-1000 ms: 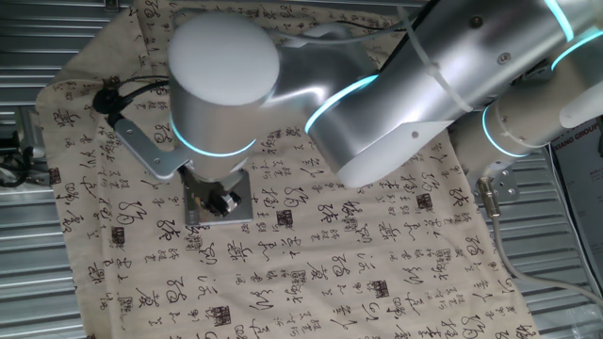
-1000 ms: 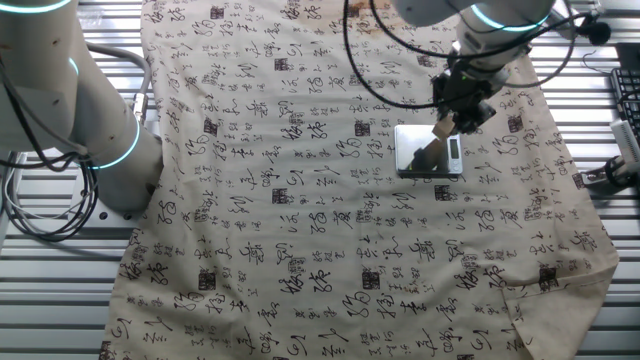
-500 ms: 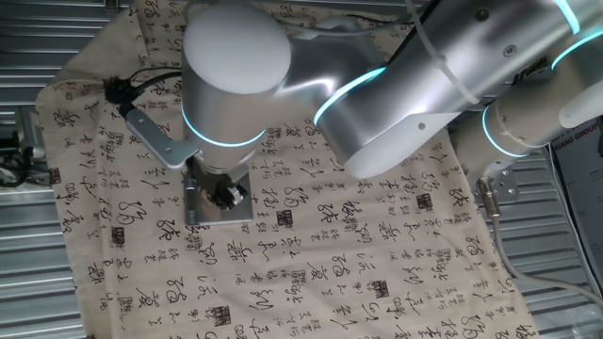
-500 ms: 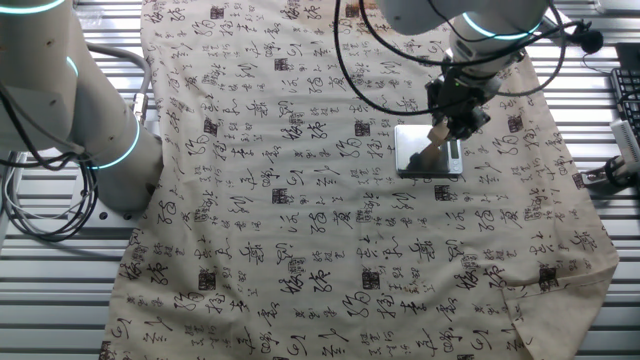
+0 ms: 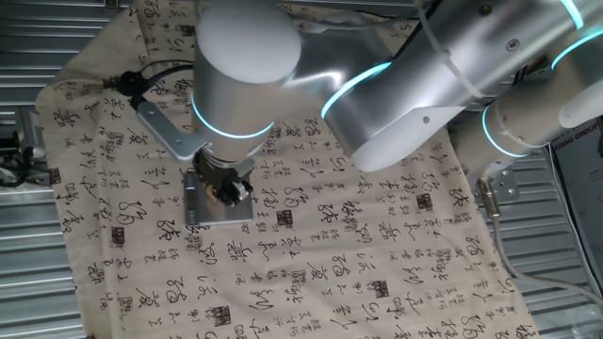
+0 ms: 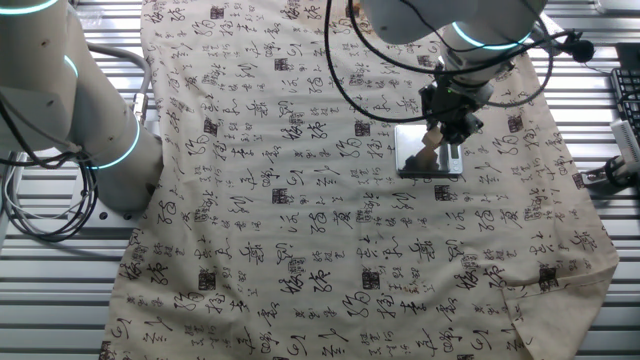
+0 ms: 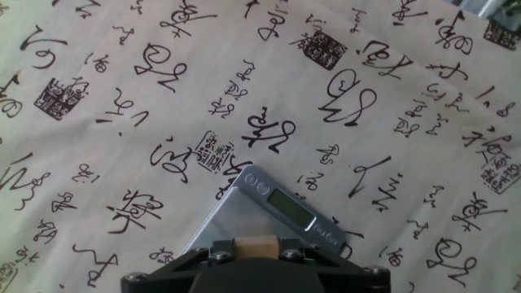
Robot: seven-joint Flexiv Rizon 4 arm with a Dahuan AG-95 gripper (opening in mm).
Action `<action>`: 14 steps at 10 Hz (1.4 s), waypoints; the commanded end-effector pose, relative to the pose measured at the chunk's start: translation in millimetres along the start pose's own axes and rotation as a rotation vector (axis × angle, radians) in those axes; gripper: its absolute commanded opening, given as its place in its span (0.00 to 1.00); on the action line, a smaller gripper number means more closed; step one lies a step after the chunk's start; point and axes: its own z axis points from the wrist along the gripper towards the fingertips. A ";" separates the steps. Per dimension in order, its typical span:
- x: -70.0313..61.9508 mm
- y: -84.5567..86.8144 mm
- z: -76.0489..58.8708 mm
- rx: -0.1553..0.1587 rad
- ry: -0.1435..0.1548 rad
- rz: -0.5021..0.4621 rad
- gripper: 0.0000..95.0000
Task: Place the block on the scale
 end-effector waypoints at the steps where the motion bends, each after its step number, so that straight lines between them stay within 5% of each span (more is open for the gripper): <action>1: 1.7 1.7 0.6 0.002 -0.003 0.014 0.00; 14: 5.3 1.1 8.3 0.010 -0.026 0.012 0.00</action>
